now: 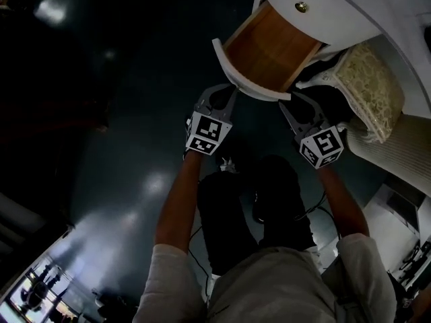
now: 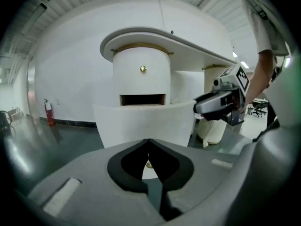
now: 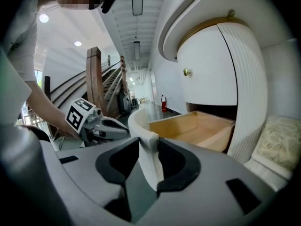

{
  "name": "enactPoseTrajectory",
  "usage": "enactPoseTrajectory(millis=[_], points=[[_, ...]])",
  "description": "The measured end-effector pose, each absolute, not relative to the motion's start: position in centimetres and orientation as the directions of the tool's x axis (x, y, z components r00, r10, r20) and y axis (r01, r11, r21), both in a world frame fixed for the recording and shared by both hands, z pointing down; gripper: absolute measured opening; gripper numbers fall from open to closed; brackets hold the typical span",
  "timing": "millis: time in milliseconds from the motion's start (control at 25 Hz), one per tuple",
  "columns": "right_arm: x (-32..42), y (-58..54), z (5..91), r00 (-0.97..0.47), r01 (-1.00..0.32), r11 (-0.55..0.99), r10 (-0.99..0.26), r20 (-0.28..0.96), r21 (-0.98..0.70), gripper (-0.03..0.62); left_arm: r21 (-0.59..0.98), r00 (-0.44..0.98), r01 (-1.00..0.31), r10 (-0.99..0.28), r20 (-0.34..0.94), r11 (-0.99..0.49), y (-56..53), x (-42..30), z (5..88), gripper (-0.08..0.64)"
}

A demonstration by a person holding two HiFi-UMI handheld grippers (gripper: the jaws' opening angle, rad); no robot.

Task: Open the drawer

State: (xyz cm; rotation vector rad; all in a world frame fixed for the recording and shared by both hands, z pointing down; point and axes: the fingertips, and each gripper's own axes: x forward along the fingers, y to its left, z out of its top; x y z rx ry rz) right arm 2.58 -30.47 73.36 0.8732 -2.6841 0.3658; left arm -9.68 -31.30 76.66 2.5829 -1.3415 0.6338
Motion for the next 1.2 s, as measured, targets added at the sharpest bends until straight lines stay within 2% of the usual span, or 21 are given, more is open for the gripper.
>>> enactPoseTrajectory(millis=[120, 240, 800, 1200], points=[[3.9, -30.3, 73.6, -0.743, -0.636, 0.735, -0.5, 0.445, -0.236, 0.122, -0.002, 0.503, -0.82, -0.724, 0.472, -0.572, -29.9, -9.1, 74.2, 0.011], [4.8, -29.4, 71.9, -0.712, -0.657, 0.71, -0.475, 0.517, -0.254, 0.017, 0.019, 0.496, -0.827, -0.715, 0.493, -0.561, -28.2, -8.9, 69.8, 0.011], [8.4, -22.4, 48.5, -0.594, -0.784, 0.556, -0.543, 0.593, -0.276, 0.017, 0.105, 0.481, -0.846, -0.663, 0.573, -0.523, -21.0, -3.3, 46.4, 0.011], [8.7, -16.7, 35.9, -0.565, -0.817, 0.506, -0.609, 0.556, -0.275, 0.017, 0.14, 0.415, -0.899, -0.709, 0.57, -0.414, -14.6, -1.2, 35.4, 0.011]])
